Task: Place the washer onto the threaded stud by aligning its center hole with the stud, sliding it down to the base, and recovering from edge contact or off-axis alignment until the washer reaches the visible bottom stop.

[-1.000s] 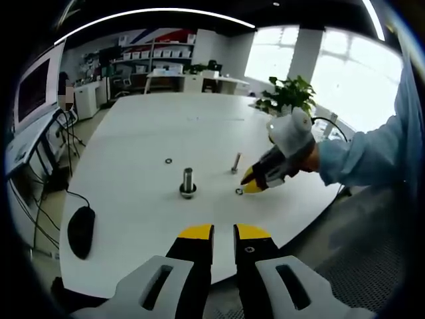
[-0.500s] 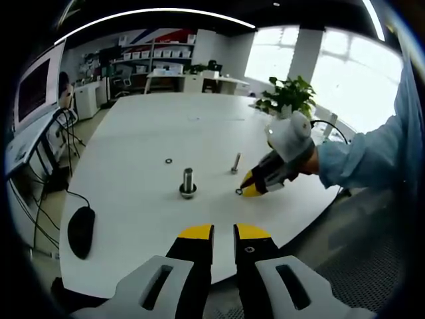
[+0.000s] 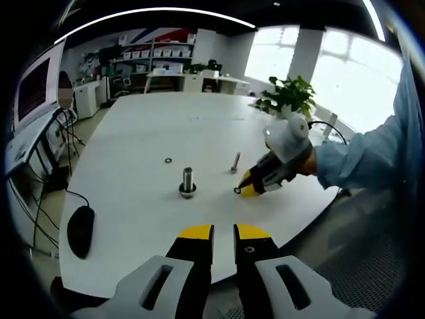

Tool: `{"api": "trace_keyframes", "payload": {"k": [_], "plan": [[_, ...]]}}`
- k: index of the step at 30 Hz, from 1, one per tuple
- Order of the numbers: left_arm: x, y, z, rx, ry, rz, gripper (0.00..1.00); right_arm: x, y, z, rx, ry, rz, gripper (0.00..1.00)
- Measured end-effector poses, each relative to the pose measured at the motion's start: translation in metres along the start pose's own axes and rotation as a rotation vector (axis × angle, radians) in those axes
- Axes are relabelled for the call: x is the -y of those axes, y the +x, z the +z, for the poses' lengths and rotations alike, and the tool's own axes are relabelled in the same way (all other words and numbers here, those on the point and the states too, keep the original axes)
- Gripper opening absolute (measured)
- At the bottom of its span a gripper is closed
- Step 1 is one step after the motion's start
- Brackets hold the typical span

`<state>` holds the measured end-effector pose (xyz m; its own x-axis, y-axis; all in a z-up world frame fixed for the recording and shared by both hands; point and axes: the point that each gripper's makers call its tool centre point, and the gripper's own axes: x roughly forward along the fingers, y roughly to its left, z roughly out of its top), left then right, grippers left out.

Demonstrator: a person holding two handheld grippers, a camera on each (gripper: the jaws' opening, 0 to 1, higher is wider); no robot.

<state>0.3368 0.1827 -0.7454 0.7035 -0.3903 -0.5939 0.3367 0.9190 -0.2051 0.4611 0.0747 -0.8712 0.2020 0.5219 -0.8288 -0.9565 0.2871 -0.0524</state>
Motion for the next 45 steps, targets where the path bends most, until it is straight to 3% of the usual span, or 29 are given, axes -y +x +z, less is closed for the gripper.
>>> {"api": "trace_keyframes", "payload": {"k": [13, 17, 21, 25, 28, 29, 30, 31, 36, 45], "plan": [[0.000, 0.000, 0.000, 0.004, -0.002, -0.003, 0.10, 0.001, 0.002, 0.000, 0.004, 0.003, -0.003, 0.13], [0.000, 0.000, 0.000, 0.003, -0.001, -0.003, 0.10, 0.002, 0.002, 0.005, 0.029, 0.035, -0.003, 0.19], [0.000, 0.000, 0.001, 0.005, -0.002, -0.003, 0.10, 0.002, 0.004, 0.003, 0.022, 0.022, -0.002, 0.18], [0.000, 0.000, 0.001, 0.005, -0.002, -0.001, 0.10, 0.007, 0.004, 0.003, 0.021, -0.013, -0.028, 0.14], [0.000, 0.000, 0.001, 0.005, -0.003, 0.000, 0.10, 0.006, 0.004, 0.003, 0.024, 0.007, -0.019, 0.14], [0.000, 0.000, 0.001, 0.005, -0.002, 0.001, 0.10, 0.006, 0.004, 0.003, 0.026, 0.004, -0.019, 0.12], [0.000, 0.000, 0.001, 0.005, -0.002, 0.001, 0.10, 0.006, 0.004, 0.003, 0.025, -0.001, -0.016, 0.03], [0.000, 0.000, 0.000, 0.004, -0.002, 0.000, 0.10, 0.007, 0.005, 0.004, 0.017, -0.035, -0.012, 0.03], [0.000, 0.000, 0.000, 0.003, -0.001, 0.001, 0.10, 0.007, 0.006, 0.001, 0.006, -0.005, -0.011, 0.03], [0.000, 0.000, 0.001, 0.004, 0.002, 0.001, 0.09, 0.023, -0.012, -0.004, 0.023, 0.041, -0.040, 0.11]]}}
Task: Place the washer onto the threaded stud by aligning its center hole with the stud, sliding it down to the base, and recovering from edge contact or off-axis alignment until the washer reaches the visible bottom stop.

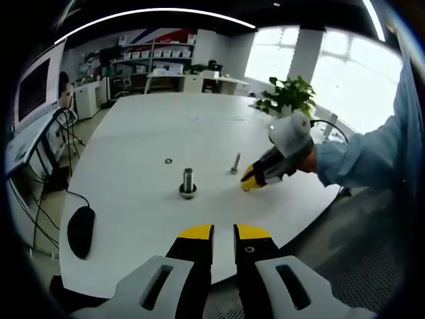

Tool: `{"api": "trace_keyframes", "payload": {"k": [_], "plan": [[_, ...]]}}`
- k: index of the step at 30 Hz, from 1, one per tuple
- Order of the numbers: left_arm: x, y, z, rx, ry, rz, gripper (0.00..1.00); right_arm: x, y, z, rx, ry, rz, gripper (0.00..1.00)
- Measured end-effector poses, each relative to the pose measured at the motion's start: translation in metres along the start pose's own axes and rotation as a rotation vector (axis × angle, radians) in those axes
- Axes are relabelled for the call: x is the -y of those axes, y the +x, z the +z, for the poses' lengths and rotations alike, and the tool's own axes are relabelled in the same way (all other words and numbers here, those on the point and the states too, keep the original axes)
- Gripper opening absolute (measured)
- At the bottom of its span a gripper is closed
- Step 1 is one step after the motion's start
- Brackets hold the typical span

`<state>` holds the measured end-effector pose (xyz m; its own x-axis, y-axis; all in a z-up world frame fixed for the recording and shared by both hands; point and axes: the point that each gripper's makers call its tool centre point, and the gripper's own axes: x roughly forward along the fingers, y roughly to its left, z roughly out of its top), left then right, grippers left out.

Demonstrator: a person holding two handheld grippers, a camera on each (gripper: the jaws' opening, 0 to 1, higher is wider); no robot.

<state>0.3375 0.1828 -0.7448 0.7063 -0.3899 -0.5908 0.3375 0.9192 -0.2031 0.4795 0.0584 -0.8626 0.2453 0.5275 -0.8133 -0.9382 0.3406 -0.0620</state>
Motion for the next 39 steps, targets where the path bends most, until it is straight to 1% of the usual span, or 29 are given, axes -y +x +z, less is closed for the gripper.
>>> {"api": "trace_keyframes", "payload": {"k": [7, 12, 15, 18, 20, 21, 22, 25, 30, 31, 32, 33, 34, 36, 39], "plan": [[0.001, 0.000, 0.000, 0.000, 0.003, -0.002, 0.09, 0.010, -0.009, -0.012, -0.012, 0.028, -0.017, 0.12], [0.001, 0.000, 0.000, 0.001, 0.005, -0.002, 0.09, 0.000, -0.010, -0.014, -0.016, 0.026, 0.015, 0.13], [0.001, 0.000, 0.000, 0.001, 0.005, -0.001, 0.09, -0.004, -0.006, -0.015, -0.019, 0.031, 0.029, 0.17], [0.001, 0.000, 0.000, 0.002, 0.004, -0.001, 0.09, -0.007, -0.003, -0.019, -0.030, 0.047, 0.045, 0.19], [0.001, 0.000, 0.000, 0.003, 0.004, 0.000, 0.09, -0.008, -0.001, -0.024, -0.050, 0.031, 0.045, 0.19], [0.000, 0.000, 0.000, 0.004, 0.003, 0.001, 0.09, -0.007, -0.001, -0.021, -0.027, 0.008, 0.045, 0.18], [0.000, 0.000, 0.000, 0.004, 0.002, 0.001, 0.09, -0.006, -0.001, -0.023, -0.032, 0.038, 0.039, 0.18], [0.000, 0.000, 0.000, 0.003, 0.002, 0.000, 0.09, -0.006, 0.000, -0.021, -0.029, 0.040, 0.041, 0.18], [0.001, 0.000, 0.000, -0.001, 0.003, -0.001, 0.09, -0.003, 0.001, -0.020, -0.024, 0.041, 0.034, 0.14], [0.000, 0.000, 0.000, -0.001, 0.002, -0.001, 0.09, -0.004, 0.001, -0.020, -0.024, 0.038, 0.034, 0.08], [0.000, 0.000, -0.001, -0.001, 0.001, -0.001, 0.09, -0.005, 0.001, -0.022, -0.037, 0.010, 0.042, 0.03], [0.000, 0.000, 0.000, -0.002, 0.001, -0.001, 0.09, -0.003, 0.002, -0.018, -0.016, 0.007, 0.029, 0.03], [0.000, 0.000, -0.001, -0.003, 0.002, -0.001, 0.09, -0.004, 0.001, -0.019, -0.024, 0.014, 0.034, 0.03], [0.000, 0.000, -0.001, -0.003, 0.001, -0.001, 0.09, -0.004, 0.001, -0.019, -0.025, 0.019, 0.034, 0.04], [0.000, 0.000, -0.001, -0.003, 0.001, 0.000, 0.09, -0.003, 0.000, -0.019, -0.026, 0.043, 0.036, 0.11]]}}
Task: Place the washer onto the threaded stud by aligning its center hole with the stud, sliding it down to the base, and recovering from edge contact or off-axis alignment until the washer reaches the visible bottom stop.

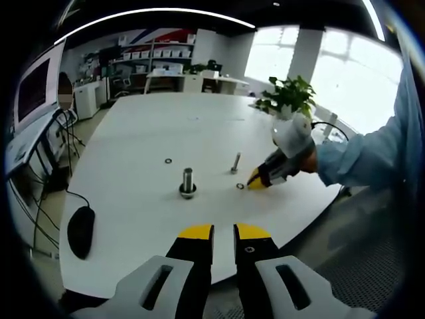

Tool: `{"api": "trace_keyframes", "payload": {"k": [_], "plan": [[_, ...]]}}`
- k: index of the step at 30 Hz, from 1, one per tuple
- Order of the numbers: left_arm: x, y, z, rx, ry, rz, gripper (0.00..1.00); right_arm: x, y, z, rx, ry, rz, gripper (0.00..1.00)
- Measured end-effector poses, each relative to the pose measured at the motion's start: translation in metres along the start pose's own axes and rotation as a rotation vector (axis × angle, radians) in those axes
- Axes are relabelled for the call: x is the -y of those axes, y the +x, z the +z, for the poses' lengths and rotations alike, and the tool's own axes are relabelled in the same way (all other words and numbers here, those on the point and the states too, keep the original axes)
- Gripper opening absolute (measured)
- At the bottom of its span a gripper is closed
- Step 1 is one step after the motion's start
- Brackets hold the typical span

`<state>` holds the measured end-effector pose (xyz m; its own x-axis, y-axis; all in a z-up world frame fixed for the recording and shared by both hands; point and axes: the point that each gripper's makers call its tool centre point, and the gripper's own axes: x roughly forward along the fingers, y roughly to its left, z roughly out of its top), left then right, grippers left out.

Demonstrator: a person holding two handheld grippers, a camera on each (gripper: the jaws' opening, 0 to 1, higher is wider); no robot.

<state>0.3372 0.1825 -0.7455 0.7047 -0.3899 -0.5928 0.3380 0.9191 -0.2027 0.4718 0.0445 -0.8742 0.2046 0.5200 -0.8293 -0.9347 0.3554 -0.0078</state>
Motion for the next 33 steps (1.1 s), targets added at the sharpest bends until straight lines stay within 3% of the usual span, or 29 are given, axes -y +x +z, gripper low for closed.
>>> {"api": "trace_keyframes", "payload": {"k": [5, 14, 33], "plan": [[0.000, 0.000, 0.000, 0.000, 0.000, 0.002, 0.09, -0.007, 0.004, 0.009, 0.034, -0.016, 0.034, 0.22], [-0.001, 0.000, 0.000, -0.001, -0.002, 0.005, 0.09, -0.003, 0.010, 0.019, 0.051, -0.027, 0.012, 0.16], [-0.001, 0.000, 0.000, -0.002, 0.001, 0.003, 0.09, 0.000, 0.010, 0.017, 0.058, -0.022, 0.007, 0.15]]}}
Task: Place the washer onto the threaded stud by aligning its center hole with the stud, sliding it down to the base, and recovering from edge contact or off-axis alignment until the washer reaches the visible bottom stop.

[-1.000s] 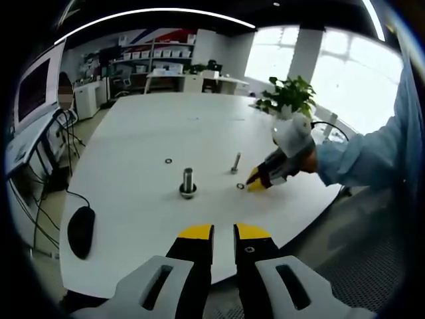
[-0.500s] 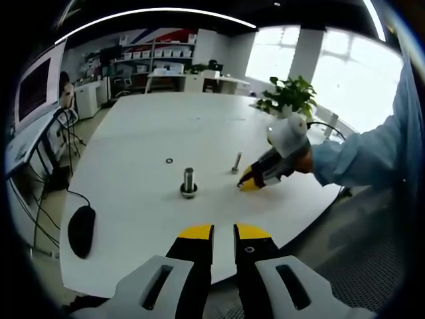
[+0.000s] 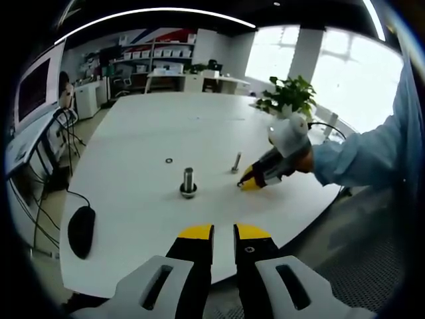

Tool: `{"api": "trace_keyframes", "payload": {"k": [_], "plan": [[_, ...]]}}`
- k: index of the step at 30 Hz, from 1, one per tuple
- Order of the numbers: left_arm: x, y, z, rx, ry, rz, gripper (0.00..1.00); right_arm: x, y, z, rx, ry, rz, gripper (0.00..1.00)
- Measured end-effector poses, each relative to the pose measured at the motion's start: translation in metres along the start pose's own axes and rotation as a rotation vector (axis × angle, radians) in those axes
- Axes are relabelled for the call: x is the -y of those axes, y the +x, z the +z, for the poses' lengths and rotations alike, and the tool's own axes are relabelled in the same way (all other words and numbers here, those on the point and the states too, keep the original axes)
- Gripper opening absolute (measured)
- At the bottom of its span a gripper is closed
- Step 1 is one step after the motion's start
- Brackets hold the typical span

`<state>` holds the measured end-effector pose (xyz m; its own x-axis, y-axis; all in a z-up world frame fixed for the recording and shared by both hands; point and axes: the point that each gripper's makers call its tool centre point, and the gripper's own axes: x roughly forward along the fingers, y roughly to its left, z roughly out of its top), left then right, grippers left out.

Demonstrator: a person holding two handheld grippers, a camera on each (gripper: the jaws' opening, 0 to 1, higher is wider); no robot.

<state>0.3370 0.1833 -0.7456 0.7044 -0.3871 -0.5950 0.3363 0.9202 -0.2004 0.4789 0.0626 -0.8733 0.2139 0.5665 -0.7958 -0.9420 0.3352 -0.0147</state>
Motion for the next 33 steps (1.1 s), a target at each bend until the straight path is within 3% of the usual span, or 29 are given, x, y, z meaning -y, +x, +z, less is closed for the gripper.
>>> {"api": "trace_keyframes", "payload": {"k": [9, 22, 33], "plan": [[0.000, 0.001, 0.000, 0.001, 0.000, 0.001, 0.09, 0.000, -0.005, 0.005, 0.002, -0.040, -0.012, 0.15], [0.001, 0.001, 0.000, 0.000, 0.004, -0.003, 0.09, 0.025, -0.029, 0.040, 0.103, -0.028, -0.088, 0.15], [0.001, 0.001, 0.001, 0.003, 0.000, -0.002, 0.09, 0.035, -0.035, 0.049, 0.142, -0.016, -0.130, 0.15]]}}
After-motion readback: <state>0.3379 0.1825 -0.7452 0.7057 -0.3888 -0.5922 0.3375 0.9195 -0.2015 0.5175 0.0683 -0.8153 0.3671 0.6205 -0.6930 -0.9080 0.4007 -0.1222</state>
